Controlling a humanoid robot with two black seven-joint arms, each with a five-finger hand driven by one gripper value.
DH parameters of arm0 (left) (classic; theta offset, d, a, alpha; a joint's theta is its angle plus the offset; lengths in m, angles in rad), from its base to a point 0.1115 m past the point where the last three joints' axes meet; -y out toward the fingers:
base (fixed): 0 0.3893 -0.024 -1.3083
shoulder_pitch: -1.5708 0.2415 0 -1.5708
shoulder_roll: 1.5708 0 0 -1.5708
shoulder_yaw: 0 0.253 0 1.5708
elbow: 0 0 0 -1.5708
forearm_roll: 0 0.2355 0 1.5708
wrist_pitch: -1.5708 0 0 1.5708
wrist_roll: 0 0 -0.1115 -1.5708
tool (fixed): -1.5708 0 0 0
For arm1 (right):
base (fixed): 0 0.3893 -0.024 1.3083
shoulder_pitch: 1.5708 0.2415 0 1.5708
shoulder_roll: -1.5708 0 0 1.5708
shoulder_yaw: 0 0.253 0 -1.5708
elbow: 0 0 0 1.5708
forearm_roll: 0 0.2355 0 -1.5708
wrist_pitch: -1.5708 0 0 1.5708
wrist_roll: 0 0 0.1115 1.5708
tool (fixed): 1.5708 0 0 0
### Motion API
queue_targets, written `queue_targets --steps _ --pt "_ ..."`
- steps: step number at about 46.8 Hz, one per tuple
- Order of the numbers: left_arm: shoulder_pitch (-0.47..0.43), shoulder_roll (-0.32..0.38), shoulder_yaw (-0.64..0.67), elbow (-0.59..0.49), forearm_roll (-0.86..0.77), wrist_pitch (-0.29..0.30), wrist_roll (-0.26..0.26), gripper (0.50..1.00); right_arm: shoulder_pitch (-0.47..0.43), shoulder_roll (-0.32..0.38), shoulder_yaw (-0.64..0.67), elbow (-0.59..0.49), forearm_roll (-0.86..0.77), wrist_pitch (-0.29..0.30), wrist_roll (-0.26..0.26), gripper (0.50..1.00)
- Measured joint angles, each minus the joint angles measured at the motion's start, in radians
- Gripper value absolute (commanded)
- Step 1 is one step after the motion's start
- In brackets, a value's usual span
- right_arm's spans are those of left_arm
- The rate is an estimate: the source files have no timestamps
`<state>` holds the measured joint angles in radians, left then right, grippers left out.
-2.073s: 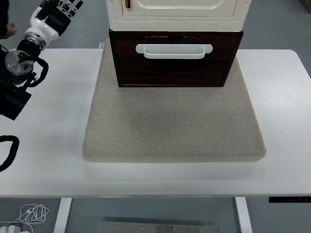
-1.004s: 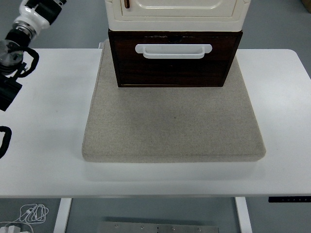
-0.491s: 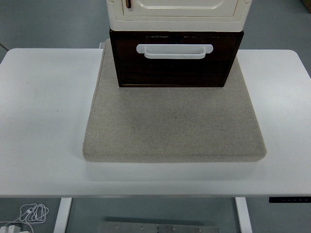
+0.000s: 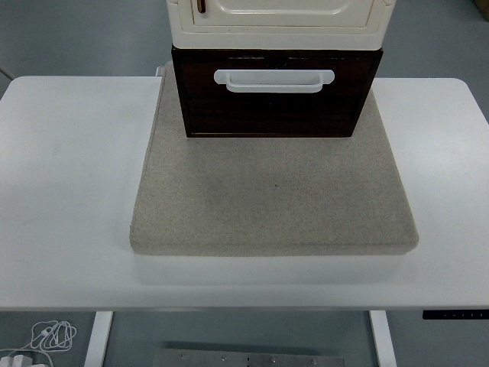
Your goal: Open the drawer under the combination cabinet
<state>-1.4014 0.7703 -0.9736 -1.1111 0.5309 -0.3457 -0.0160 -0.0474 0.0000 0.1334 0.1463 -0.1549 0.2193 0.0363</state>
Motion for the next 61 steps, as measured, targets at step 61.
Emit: queue_targets --steps 61 --pt "-0.442 -0.135 0.941 -0.329 -0.001 -0.100 0.328 1.000 0.000 0.000 0.000 0.000 0.000 0.000 -0.001 0.926"
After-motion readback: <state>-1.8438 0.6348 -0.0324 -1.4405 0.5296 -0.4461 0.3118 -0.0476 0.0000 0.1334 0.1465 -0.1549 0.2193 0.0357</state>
